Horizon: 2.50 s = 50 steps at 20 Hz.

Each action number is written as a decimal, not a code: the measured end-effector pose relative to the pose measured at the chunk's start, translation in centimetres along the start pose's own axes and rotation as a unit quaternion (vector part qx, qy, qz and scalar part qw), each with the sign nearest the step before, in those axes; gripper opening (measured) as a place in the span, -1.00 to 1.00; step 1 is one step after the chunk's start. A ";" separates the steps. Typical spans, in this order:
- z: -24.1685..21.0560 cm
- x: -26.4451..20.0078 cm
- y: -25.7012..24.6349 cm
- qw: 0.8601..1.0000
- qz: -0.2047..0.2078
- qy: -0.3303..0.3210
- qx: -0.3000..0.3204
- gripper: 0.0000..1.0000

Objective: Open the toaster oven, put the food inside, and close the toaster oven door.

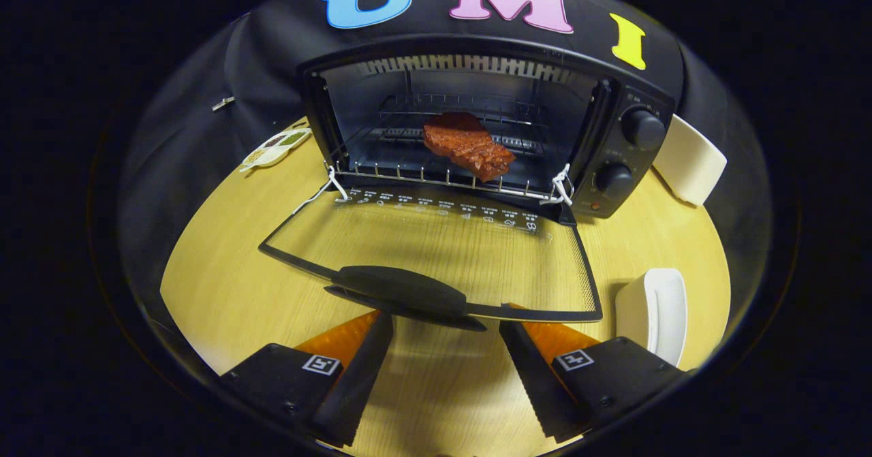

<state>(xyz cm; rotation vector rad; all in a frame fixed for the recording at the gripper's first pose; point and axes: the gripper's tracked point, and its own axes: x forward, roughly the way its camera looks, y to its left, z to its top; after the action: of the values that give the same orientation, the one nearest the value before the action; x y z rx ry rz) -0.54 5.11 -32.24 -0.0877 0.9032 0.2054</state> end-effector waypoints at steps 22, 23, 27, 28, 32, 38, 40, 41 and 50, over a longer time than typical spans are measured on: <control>22.4 -11.7 -3.1 0.973 0.005 -0.228 0.040 0.96; 22.7 -13.1 -3.9 0.970 -0.001 -0.240 0.038 0.96; 22.8 -18.2 -7.0 0.958 -0.032 -0.284 0.025 0.96; 22.4 -19.3 -7.7 0.956 -0.040 -0.291 0.026 0.96; 21.1 -23.0 -9.8 0.947 -0.056 -0.312 0.046 0.96; 20.2 -28.1 -12.4 0.932 -0.085 -0.350 0.046 0.96; 20.3 -30.0 -13.1 0.925 -0.098 -0.365 0.043 0.95; 20.3 -30.7 -13.1 0.923 -0.100 -0.369 0.043 0.96; 20.9 -32.6 -12.3 0.917 -0.089 -0.387 0.041 0.96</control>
<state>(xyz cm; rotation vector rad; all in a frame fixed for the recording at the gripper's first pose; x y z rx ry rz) -1.43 -8.09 6.14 -0.0056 0.1079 0.0188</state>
